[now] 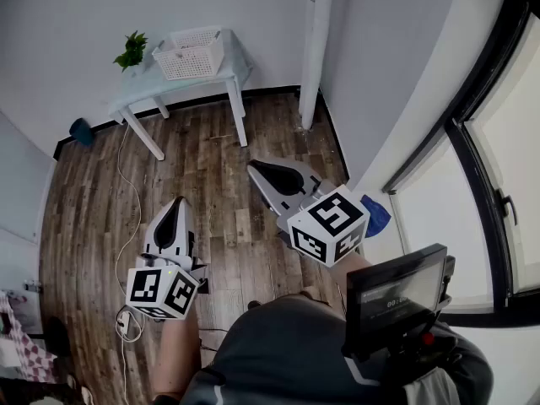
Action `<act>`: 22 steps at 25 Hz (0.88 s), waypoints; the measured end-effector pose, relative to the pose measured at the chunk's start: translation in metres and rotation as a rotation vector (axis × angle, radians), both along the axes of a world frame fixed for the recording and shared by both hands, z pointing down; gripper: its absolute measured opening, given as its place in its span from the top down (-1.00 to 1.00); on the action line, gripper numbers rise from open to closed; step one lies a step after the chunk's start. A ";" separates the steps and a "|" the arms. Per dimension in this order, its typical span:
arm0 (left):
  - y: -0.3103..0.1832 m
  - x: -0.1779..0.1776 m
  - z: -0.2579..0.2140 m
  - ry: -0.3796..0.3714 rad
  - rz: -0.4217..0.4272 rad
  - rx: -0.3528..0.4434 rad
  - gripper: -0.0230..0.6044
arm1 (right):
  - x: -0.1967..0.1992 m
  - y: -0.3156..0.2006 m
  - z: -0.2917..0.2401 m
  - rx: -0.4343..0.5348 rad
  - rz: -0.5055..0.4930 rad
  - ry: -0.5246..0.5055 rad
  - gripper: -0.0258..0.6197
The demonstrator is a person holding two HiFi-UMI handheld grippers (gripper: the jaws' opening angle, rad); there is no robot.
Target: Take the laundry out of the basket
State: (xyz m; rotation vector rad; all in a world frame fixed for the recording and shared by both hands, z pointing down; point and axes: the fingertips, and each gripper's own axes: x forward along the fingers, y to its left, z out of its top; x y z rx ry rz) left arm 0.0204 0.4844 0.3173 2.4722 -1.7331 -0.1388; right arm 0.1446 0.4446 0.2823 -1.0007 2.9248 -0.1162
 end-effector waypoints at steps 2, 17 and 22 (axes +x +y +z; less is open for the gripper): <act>-0.001 -0.001 0.000 -0.017 0.005 -0.012 0.90 | -0.002 -0.002 0.001 -0.002 0.004 0.002 0.87; 0.006 -0.031 -0.002 0.090 0.076 0.019 0.90 | -0.036 -0.008 0.000 -0.010 0.027 -0.015 0.86; 0.010 -0.049 -0.001 0.074 0.112 0.040 0.90 | -0.058 -0.003 0.005 -0.013 0.033 -0.005 0.86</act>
